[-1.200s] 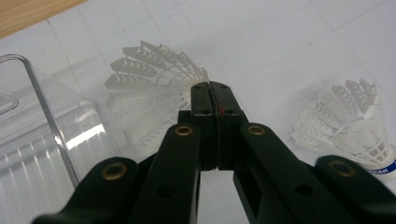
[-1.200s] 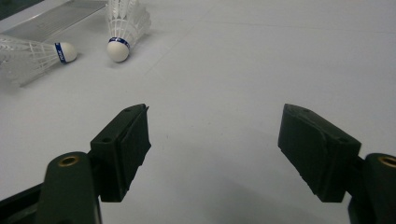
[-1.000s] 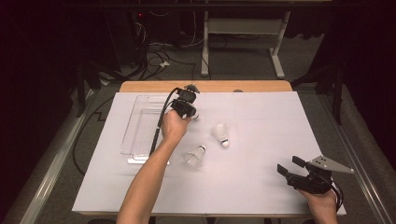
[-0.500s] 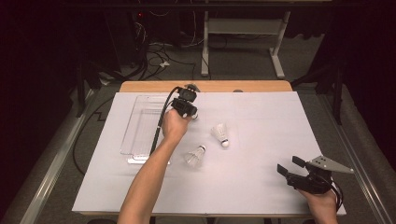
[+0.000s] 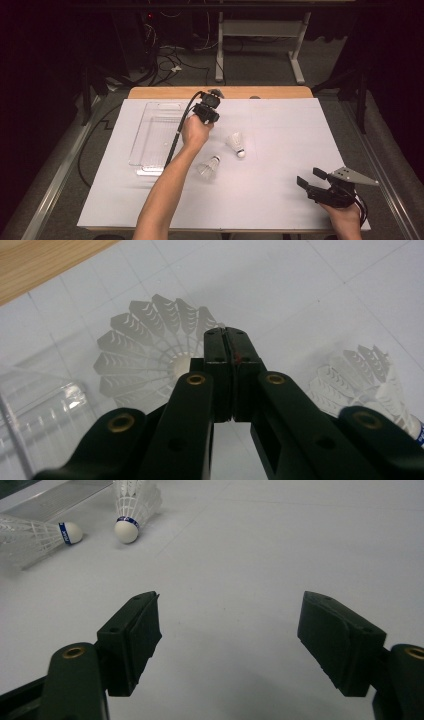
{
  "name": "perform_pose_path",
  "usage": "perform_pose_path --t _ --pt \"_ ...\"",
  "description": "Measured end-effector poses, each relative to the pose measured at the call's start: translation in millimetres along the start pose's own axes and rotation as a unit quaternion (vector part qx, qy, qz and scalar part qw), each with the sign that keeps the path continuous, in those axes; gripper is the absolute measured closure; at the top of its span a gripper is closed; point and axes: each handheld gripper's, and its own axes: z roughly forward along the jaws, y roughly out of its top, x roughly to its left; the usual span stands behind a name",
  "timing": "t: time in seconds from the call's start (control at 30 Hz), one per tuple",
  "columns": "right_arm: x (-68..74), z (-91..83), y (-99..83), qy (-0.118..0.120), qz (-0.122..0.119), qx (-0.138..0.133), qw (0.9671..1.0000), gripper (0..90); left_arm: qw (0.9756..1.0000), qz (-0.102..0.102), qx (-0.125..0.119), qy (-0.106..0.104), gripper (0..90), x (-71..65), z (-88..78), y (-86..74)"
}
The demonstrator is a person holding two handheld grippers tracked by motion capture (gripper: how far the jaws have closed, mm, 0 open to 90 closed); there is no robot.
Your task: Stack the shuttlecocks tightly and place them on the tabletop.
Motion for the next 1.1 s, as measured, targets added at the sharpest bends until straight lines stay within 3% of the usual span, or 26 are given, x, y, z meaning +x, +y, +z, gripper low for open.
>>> perform_pose_path --t 0.37,0.73,0.83,0.93,1.1 --pt "1.3 -1.2 0.7 -0.003 -0.007 -0.007 0.9999 26.0 0.9997 0.013 0.008 -0.02 89.4 -8.3 11.7 9.6" --pt "1.3 1.5 1.3 0.003 -0.007 -0.003 1.0 26.2 0.9992 0.021 0.02 -0.027 89.4 -20.5 28.3 19.2" --pt "4.3 3.2 2.2 0.005 -0.015 0.0 0.9999 26.3 0.9993 0.014 0.02 -0.026 89.4 -20.7 29.7 21.3" --pt "5.5 4.2 2.4 0.003 -0.014 0.002 0.9999 26.3 0.999 0.026 0.025 -0.026 89.5 -23.6 34.8 20.4" --pt "4.2 1.6 2.0 -0.001 -0.014 -0.006 0.9999 26.6 0.9992 0.018 0.022 -0.029 89.5 -23.2 38.7 20.6"
